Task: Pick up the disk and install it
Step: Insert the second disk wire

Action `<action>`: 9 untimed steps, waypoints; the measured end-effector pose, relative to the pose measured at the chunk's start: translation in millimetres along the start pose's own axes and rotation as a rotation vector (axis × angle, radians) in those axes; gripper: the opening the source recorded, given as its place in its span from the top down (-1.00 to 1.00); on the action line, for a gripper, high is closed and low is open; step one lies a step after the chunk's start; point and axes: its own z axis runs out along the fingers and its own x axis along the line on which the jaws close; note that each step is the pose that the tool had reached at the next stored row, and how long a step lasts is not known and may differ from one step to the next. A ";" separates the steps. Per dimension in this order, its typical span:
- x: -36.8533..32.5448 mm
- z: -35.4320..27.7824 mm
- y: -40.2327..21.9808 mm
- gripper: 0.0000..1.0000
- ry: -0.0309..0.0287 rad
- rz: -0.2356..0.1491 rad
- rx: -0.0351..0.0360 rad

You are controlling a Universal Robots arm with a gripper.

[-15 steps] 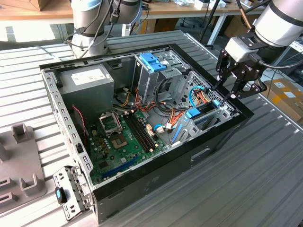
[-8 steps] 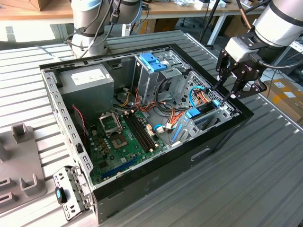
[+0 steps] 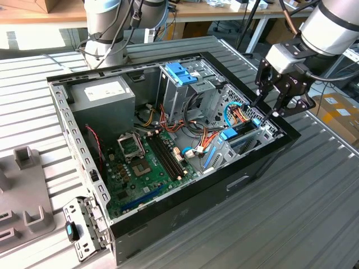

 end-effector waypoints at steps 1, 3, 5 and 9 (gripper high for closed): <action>0.0 0.0 0.2 0.04 0.0001 0.000 0.0000; 0.0 -0.1 0.7 0.04 0.0001 0.000 0.0000; 0.1 -0.1 1.3 0.04 0.0000 0.000 0.0000; 0.1 -0.1 2.0 0.04 0.0000 0.000 0.0000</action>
